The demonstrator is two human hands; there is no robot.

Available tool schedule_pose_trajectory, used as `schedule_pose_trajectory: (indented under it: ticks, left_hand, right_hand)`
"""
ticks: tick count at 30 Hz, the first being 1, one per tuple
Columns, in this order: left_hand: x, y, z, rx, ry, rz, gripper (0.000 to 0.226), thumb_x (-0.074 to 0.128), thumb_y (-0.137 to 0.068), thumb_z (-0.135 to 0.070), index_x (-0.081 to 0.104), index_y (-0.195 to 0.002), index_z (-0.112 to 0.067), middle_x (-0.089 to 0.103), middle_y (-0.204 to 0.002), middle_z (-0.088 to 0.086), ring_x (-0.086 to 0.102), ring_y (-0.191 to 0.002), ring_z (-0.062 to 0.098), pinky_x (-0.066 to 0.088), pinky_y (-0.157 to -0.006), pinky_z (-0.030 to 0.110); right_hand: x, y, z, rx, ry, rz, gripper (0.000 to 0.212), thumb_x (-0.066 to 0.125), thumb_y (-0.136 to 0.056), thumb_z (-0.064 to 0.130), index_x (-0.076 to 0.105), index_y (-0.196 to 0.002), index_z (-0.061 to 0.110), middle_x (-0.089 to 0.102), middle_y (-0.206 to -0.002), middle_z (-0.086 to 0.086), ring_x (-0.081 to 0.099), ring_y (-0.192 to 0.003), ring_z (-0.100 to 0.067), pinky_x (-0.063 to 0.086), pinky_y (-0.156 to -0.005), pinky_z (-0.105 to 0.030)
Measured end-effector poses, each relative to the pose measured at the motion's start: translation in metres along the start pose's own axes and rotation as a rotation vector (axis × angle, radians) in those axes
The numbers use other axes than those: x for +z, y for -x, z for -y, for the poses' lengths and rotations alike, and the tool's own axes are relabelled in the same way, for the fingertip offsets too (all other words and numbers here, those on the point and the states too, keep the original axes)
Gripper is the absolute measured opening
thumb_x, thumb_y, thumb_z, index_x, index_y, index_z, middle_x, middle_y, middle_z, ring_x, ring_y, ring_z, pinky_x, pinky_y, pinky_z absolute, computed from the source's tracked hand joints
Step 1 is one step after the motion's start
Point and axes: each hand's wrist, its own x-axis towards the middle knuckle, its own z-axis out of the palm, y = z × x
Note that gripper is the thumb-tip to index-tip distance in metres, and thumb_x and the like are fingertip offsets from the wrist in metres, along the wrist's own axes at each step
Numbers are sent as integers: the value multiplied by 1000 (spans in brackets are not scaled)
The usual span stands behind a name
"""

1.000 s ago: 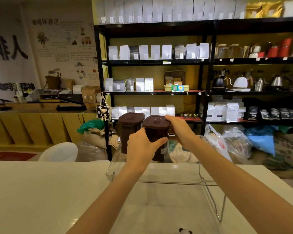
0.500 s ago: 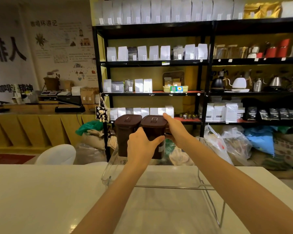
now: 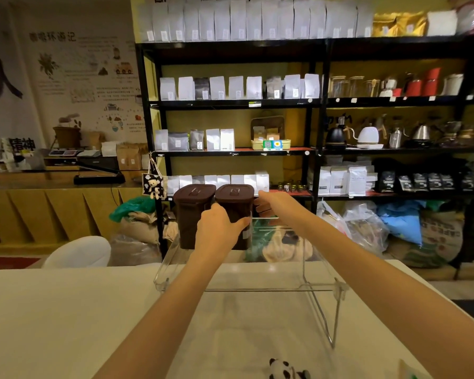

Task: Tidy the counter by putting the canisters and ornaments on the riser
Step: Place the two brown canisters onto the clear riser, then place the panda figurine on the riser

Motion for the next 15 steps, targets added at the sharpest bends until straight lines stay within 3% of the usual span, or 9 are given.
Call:
schedule_pose_trajectory:
  ticks: [3,5,7,10,15]
  left_hand:
    - [-6,8,1,37,-162,-5,42,65,-77,-35,47,-101,-6,63,-102,15,61,-90,31,50,-69,37]
    - [-11,14,3,87,-243,-34,39,63,-78,-36,48,-100,-7,64,-100,15,61,-87,30,50,-67,37]
    - [-16,23,3,138,-307,-54,38,61,-79,-38,49,-99,-7,64,-96,14,60,-82,28,48,-63,36]
    - [-23,39,-1,238,-416,-107,40,58,-81,-41,51,-103,-9,65,-97,12,61,-82,30,50,-63,38]
    - [-24,86,-5,472,-387,-176,42,55,-82,-42,54,-113,-15,67,-103,8,63,-87,24,47,-61,31]
  right_hand:
    - [-16,32,-10,-134,140,3,35,45,-92,24,60,-109,-2,62,-116,-24,57,-109,-35,45,-97,-45]
    - [-24,55,-19,-218,208,5,30,47,-91,23,62,-108,3,64,-113,-17,58,-106,-29,47,-94,-41]
    - [-29,81,-30,-305,251,17,25,48,-91,23,61,-110,12,65,-108,-5,59,-96,-14,50,-85,-27]
    - [-31,121,-49,-434,332,0,22,50,-91,22,60,-110,18,58,-88,15,52,-77,6,44,-63,-6]
    - [-22,172,-98,-532,458,-31,23,49,-91,28,58,-111,25,62,-101,10,52,-85,2,40,-67,-8]
